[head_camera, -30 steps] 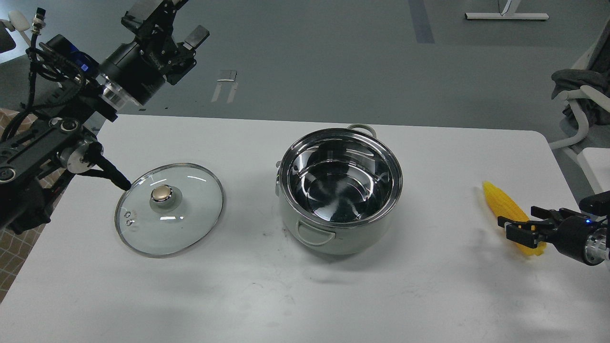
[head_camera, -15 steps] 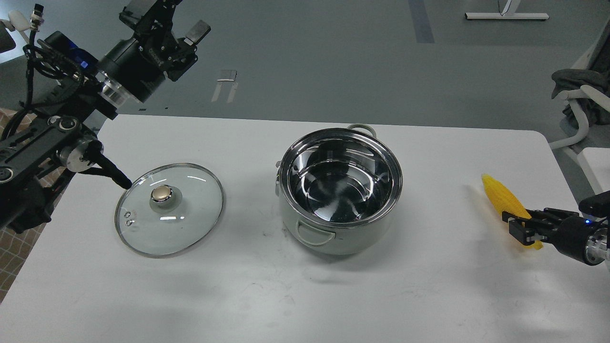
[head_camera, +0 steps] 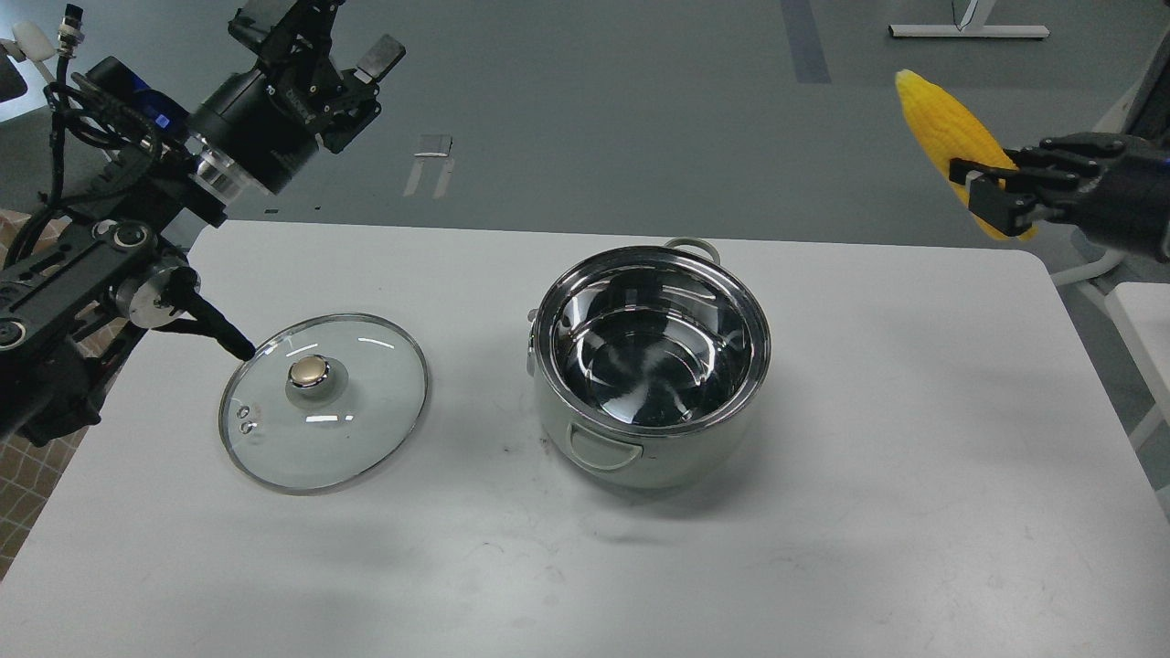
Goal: Open pot and put corn in
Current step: 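Lift the corn cob and carry it over the pot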
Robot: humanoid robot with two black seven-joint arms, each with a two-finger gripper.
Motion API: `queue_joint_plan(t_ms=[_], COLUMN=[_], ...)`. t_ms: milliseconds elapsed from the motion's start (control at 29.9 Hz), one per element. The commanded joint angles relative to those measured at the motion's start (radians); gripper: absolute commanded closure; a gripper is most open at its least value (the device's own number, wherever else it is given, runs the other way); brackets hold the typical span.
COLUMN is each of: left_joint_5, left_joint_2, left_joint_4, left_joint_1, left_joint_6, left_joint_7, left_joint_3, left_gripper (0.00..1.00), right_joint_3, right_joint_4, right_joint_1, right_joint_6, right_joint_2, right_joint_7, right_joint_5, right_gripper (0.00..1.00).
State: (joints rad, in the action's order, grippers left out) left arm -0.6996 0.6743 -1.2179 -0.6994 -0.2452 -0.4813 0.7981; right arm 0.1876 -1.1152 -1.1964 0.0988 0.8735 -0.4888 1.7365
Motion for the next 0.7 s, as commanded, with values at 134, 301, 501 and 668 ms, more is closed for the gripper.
queue_joint_plan(t_ms=[134,301,501,668], left_joint_5=[-0.001,-0.001,-0.001,-0.001], left_joint_2=[-0.007,-0.013,-0.013,-0.013], left_joint_4=[0.000,0.000,0.000,0.000], left_joint_1=[0.000,0.000,0.000,0.001], left_joint_6=[0.000,0.001,0.001,0.001], left_joint_7=[0.001,0.001,0.001,0.001], left_joint_3=[0.000,0.000,0.000,0.001], left_gripper=[0.02,0.02,0.02,0.02], right_joint_3=[-0.306,-0.410,-0.477,-0.502], right_joint_4=[-0.014,-0.049,-0.052,-0.034], right_joint_1=[-0.258,-0.261,-0.256,-0.246], right_joint_6=[0.004,0.010,0.012,0.012], right_joint_2=[-0.223,-0.315,-0.378,-0.436], right_joint_7=[0.000,0.000,0.000,0.000], right_joint_5=[-0.103,-0.092,-0.094,-0.101], right_gripper=[1.00,1.00,1.00,0.99])
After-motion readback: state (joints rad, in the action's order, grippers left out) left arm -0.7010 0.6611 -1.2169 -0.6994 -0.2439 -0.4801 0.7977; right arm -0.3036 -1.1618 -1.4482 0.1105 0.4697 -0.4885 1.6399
